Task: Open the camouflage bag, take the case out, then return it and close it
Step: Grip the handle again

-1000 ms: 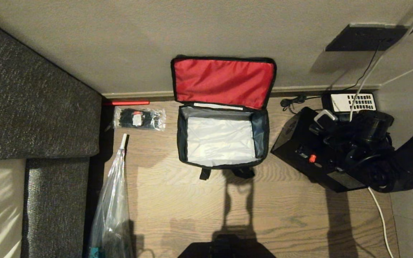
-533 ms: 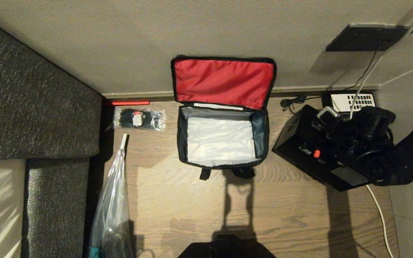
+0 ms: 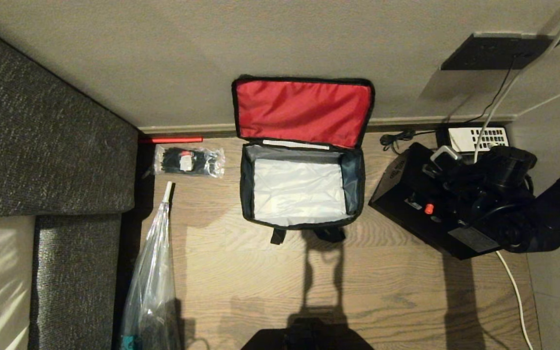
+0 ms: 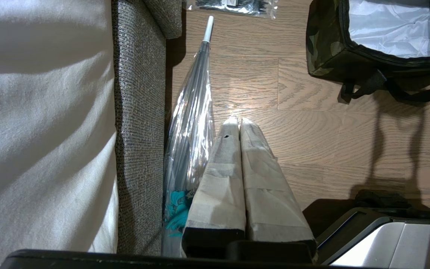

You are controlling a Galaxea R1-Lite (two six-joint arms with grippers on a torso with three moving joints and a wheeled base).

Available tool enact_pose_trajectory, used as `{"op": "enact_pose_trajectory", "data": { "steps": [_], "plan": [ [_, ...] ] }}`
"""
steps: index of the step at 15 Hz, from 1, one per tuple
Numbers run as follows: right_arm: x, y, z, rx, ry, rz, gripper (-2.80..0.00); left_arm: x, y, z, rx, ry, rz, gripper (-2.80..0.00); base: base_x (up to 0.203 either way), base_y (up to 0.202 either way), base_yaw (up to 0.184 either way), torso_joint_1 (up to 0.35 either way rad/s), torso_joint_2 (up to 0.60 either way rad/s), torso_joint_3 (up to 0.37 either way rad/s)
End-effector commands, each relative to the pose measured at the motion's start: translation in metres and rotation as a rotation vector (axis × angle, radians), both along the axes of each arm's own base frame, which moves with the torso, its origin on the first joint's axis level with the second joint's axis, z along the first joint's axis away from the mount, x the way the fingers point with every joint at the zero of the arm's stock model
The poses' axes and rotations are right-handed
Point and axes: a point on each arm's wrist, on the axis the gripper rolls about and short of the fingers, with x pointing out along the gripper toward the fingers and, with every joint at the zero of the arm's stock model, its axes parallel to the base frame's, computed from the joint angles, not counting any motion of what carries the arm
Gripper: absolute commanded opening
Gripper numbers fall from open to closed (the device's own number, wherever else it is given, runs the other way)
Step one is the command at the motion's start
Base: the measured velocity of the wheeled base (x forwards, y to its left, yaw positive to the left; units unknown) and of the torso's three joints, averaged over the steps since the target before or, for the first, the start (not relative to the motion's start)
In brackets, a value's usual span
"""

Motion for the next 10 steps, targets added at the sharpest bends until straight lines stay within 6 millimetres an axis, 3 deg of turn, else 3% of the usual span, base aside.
{"op": "enact_pose_trajectory", "data": {
  "steps": [1,2,10],
  "plan": [
    [-0.0011,0.0000,-0.0033,-0.006,0.011,0.006,-1.30,0.0000,0.0000,-0.0010,0.000,0.000,0.001,-2.80,0.000,0.000,0.000,0.000,0.00,0.000],
    [-0.0011,0.0000,-0.0042,-0.004,0.013,0.006,-2.80,0.0000,0.0000,-0.0010,0.000,0.000,0.001,-2.80,0.000,0.000,0.000,0.000,0.00,0.000],
    [-0.0021,0.0000,-0.0039,-0.007,-0.006,0.007,-2.80,0.0000,0.0000,-0.0010,0.000,0.000,0.001,-2.80,0.000,0.000,0.000,0.000,0.00,0.000]
  ]
}}
